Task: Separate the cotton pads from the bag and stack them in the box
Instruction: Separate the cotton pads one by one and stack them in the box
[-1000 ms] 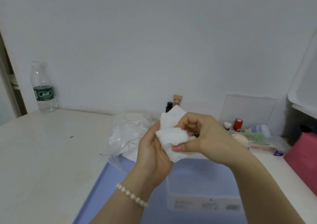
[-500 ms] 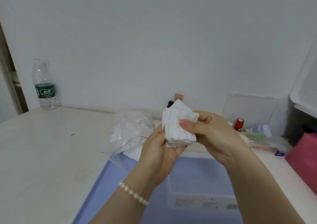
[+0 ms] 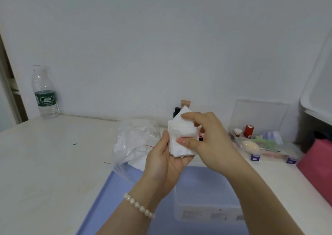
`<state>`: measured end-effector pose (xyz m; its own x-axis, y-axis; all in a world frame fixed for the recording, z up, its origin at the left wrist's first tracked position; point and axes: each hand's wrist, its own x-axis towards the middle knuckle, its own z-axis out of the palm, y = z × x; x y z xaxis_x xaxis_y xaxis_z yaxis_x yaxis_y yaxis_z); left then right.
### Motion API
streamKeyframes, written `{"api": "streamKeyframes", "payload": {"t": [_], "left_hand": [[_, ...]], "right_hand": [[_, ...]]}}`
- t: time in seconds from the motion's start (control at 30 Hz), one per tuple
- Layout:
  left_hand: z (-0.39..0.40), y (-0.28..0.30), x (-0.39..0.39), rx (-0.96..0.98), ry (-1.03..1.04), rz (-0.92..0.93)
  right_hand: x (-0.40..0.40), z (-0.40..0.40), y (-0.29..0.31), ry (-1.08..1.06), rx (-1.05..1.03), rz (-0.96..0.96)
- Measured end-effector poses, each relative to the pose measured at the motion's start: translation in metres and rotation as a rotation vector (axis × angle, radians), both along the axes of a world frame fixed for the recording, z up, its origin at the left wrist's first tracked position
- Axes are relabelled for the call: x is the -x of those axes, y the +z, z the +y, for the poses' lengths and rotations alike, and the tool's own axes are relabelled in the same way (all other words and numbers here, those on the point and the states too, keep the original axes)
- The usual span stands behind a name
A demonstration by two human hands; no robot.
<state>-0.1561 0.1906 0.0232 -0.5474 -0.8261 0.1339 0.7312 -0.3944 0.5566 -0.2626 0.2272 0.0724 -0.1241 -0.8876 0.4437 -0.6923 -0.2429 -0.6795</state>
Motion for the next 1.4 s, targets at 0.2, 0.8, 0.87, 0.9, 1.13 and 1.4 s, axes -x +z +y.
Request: {"api": "streamKeyframes", "payload": {"t": [0.2,0.8,0.87,0.9,1.13,1.4], "left_hand": [[0.003,0.005,-0.003,0.019,-0.008,-0.021],[-0.007,0.0,-0.001,-0.054,0.182,-0.075],[-0.005,0.0,0.0,-0.032,0.191,-0.101],[-0.004,0.0,0.0,-0.012,0.197,-0.117],[0.0,-0.003,0.004,0.164,0.255,-0.288],[0.003,-0.002,0.005,0.219,0.239,-0.301]], "right_hand": [[0.0,0.001,0.002,0.018,0.136,0.067],[0.023,-0.005,0.006,0.339,-0.137,-1.123],[0.019,-0.007,0.003,0.315,-0.154,-1.145],[0.017,-0.007,0.002,0.303,-0.151,-1.134],[0.017,-0.011,-0.002,0.175,-0.111,-1.017],[0.016,-0.013,-0.005,0.089,-0.1,-0.949]]}}
